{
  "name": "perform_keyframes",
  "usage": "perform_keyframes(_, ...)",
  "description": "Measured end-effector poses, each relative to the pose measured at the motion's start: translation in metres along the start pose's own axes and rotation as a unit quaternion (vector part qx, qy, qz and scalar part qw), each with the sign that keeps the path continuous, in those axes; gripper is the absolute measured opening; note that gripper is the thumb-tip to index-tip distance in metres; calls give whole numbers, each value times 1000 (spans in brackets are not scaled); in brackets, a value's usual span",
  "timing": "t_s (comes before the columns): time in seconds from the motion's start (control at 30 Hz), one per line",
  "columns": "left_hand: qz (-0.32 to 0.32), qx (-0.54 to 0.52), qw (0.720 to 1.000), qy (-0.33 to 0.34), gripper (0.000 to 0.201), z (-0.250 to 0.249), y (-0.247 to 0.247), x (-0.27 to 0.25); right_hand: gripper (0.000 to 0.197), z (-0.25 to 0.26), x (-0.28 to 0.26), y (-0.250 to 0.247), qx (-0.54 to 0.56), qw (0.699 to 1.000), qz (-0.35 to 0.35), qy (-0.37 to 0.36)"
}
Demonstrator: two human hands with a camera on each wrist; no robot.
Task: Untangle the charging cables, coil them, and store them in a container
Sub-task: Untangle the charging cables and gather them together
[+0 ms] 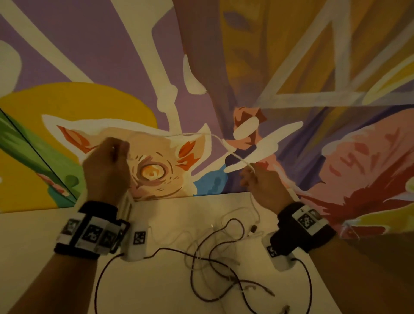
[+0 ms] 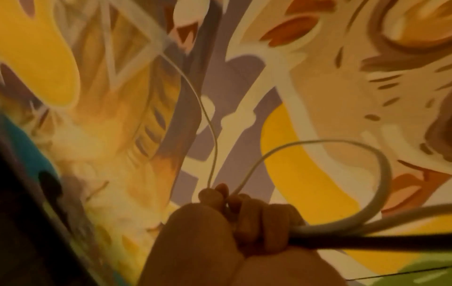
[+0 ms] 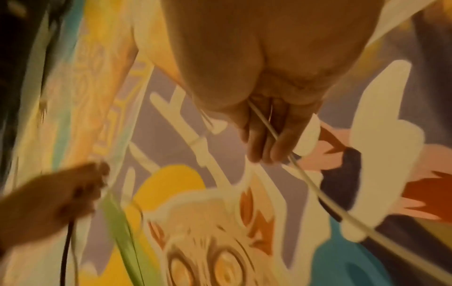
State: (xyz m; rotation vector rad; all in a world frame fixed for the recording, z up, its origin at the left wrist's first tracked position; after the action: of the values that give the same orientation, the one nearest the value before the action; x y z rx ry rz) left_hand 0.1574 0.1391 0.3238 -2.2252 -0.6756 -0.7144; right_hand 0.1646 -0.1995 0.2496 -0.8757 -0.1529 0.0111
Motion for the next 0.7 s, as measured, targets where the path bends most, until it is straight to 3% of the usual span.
perform_keyframes(0.13,118,35,992,8,19,15,33,-36,23,36,13,-37,35,995,-77,-45)
perform_keyframes(0.3,211,82,968,-107,20,57,50,-65,20,58,28,-49,-55,991,-34,-119)
perform_keyframes(0.4,247,88,955,-141,17,61,55,-69,26,45,42,-26,-153,981,66,-97)
perform_keyframes(0.5,316,96,932,-147,19,61,63,-81,37,18,51,18,-328,928,166,-57)
perform_keyframes(0.6,337,93,922,-167,18,66,67,-96,34,1,56,57,-316,910,269,22)
perform_keyframes(0.7,279,83,941,-176,18,70,66,-101,24,0,66,81,-258,928,266,24)
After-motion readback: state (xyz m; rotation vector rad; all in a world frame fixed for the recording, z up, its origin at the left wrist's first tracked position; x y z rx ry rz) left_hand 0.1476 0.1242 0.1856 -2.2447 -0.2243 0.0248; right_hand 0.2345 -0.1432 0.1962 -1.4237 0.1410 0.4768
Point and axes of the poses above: each hand's wrist, its own x-axis towards the middle knuckle, its own y-axis out of the palm, z = x × y, the point moved 5 cm from there along x, towards the middle knuckle, and after that the axes turned 5 degrees about -x, right-handed, at the moved point
